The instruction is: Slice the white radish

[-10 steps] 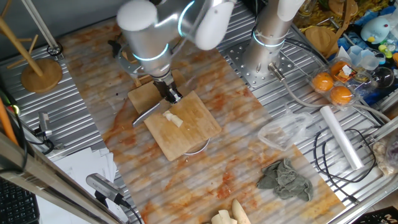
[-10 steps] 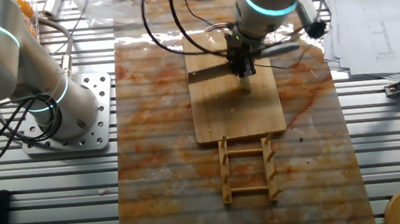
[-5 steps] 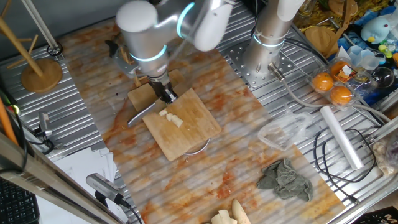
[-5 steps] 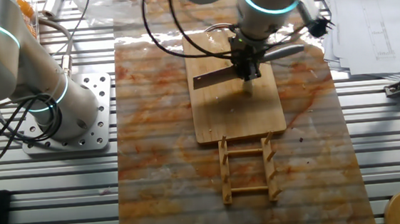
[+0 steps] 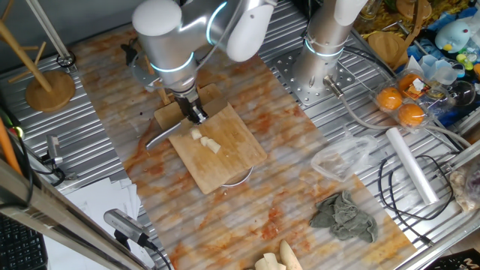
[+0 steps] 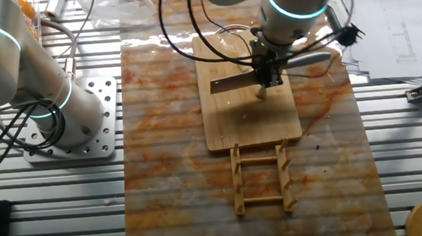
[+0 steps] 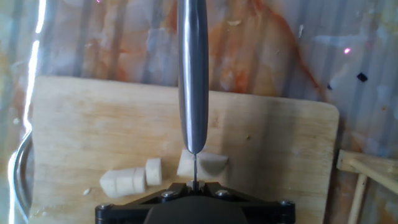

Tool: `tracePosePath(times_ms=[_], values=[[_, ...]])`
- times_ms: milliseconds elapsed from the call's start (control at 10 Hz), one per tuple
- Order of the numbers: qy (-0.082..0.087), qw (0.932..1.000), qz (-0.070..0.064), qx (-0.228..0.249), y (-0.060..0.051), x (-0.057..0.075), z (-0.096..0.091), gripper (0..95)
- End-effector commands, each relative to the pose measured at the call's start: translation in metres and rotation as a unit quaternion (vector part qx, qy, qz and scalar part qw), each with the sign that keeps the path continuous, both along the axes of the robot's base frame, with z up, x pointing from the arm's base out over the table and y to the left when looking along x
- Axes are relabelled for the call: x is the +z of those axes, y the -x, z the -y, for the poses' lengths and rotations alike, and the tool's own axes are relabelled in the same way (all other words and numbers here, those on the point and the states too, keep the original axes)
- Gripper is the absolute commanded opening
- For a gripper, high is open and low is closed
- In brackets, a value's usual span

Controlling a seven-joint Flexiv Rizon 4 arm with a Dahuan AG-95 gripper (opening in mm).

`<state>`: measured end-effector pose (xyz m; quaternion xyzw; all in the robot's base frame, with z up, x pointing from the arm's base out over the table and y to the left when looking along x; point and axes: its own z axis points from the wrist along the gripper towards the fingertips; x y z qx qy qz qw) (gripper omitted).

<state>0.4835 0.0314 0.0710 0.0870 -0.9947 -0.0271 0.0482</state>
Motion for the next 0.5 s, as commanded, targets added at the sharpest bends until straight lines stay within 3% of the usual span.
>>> tracePosePath(times_ms=[100, 500], values=[[-0.001, 1.0, -0.002, -0.002, 0.001, 0.0004, 0.0009, 0.0], [-0.002, 0.9999, -0.009, -0.003, 0.002, 0.0033, -0.0001, 0.0]])
